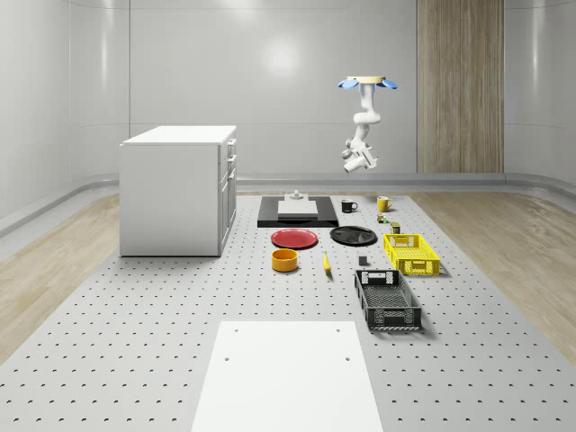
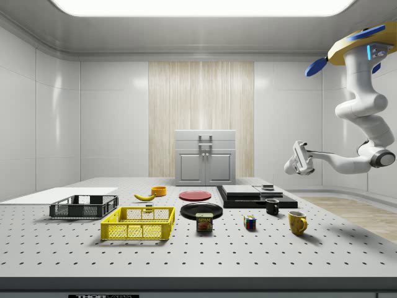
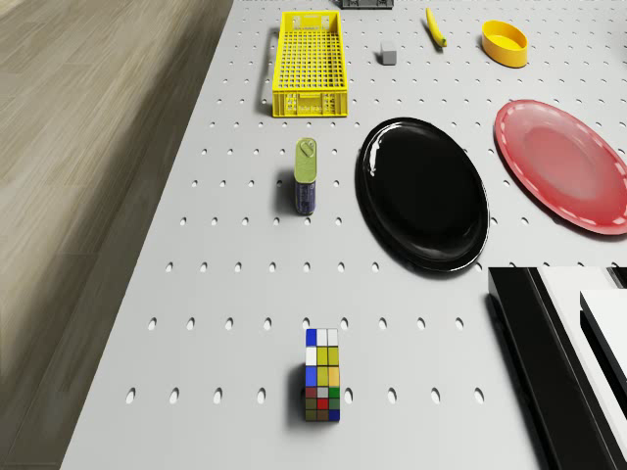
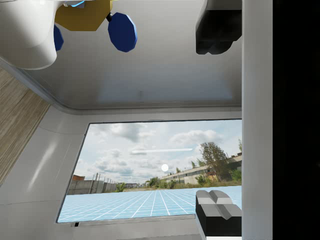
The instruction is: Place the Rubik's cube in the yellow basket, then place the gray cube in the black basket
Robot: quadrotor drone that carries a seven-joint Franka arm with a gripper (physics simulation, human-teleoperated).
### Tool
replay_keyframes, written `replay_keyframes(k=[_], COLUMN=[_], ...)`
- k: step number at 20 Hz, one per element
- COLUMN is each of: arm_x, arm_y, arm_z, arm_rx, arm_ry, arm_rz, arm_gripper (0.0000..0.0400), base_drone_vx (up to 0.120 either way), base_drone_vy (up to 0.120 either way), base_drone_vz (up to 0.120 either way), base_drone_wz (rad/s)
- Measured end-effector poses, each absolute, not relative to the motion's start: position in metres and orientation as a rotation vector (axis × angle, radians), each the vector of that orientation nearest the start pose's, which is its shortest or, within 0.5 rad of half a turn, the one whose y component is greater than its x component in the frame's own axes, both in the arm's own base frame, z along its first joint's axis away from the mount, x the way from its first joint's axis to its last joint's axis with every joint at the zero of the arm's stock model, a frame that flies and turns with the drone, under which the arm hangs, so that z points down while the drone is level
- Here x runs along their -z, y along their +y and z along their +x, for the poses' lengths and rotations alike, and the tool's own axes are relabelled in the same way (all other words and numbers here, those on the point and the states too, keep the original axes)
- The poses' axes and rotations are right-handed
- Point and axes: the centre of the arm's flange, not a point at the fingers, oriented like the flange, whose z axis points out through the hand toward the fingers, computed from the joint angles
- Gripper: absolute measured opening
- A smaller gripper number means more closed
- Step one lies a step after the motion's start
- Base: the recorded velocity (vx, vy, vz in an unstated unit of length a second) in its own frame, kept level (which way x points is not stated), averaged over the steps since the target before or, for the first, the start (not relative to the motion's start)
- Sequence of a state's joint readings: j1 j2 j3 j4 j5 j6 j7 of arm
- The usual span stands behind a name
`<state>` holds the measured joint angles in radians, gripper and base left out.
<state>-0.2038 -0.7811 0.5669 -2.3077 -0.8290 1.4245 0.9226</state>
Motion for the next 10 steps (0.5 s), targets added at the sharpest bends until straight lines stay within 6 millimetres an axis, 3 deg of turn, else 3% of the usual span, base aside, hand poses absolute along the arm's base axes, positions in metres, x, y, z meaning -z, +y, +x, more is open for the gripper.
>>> replay_keyframes(k=[2, 4, 7, 10], arm_x=[-0.591, -0.558, -0.521, -0.503], arm_y=[0.099, 0.093, 0.069, 0.045], arm_z=[0.304, 0.305, 0.306, 0.307], arm_rx=[-0.656, -0.715, -0.764, -0.781], arm_ry=[-0.627, -0.494, -0.321, -0.198], arm_rz=[1.487, 1.163, 0.741, 0.446], arm_gripper=[0.0400, 0.0400, 0.0400, 0.0400], base_drone_vx=[0.120, 0.120, 0.120, 0.120], base_drone_vy=[0.100, 0.000, 0.000, 0.000], base_drone_vz=[0.000, 0.000, -0.120, -0.120], base_drone_wz=[0.000, 0.000, 0.000, 0.000])
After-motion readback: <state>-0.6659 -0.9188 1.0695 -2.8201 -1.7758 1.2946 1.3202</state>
